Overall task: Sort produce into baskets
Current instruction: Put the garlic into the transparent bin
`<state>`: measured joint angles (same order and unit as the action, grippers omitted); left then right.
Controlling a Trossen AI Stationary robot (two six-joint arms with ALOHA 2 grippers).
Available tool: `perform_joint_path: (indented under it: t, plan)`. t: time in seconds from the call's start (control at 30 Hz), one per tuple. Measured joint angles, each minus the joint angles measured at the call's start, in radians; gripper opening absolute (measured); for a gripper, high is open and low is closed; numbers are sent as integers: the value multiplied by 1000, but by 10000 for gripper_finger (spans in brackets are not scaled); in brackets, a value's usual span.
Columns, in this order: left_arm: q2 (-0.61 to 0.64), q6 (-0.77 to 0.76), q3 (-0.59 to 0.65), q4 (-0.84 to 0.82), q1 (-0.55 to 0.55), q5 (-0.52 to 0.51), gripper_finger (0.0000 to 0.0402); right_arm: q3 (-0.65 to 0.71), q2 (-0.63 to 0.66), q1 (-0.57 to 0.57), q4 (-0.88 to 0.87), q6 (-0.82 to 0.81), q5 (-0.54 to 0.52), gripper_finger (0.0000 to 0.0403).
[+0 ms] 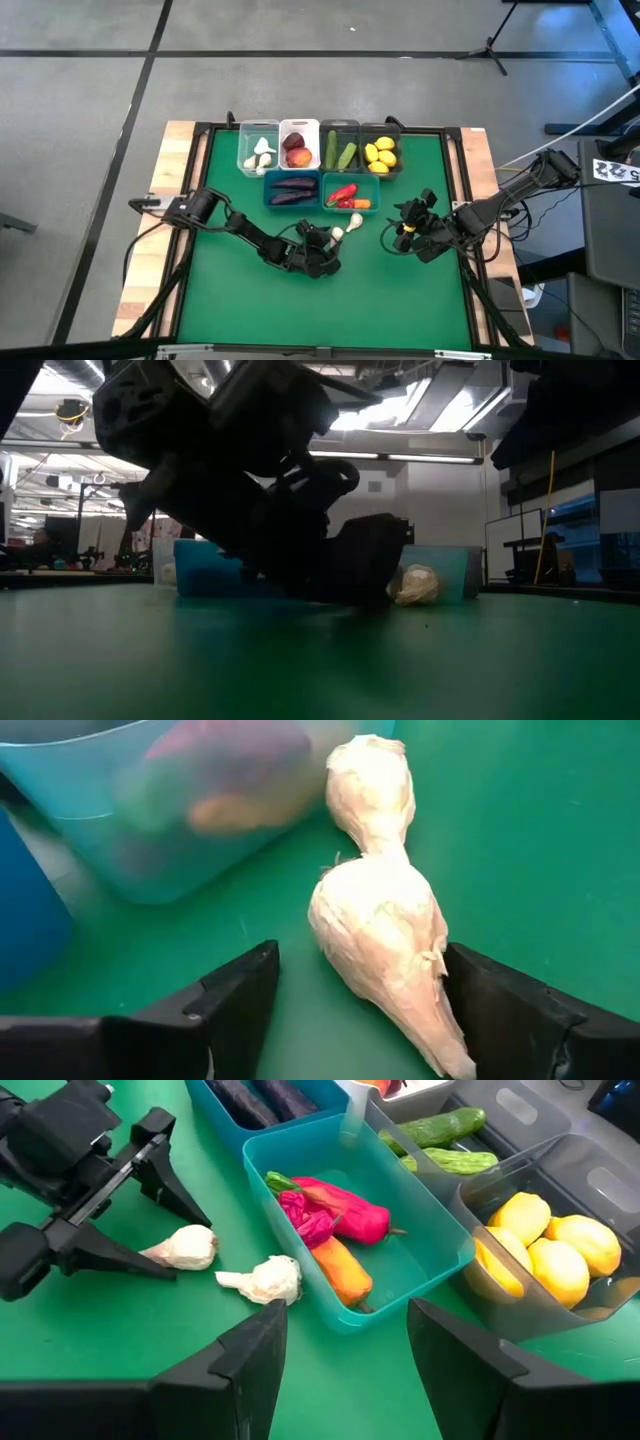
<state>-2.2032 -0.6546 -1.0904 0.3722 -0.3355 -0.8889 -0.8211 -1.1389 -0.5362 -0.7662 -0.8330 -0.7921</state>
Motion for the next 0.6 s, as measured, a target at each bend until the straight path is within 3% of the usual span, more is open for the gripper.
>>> perform_joint_path:
  t: [0.13,0.43,0.6]
  plan:
    - [0,9,0,-1,0,-1,259,0,0,0,1,0,0,209]
    - [1,7,0,5,0,1,178,0,0,0,8,0,4,209]
    - [5,8,0,5,0,18,154,0,0,0,11,-20,74,209]
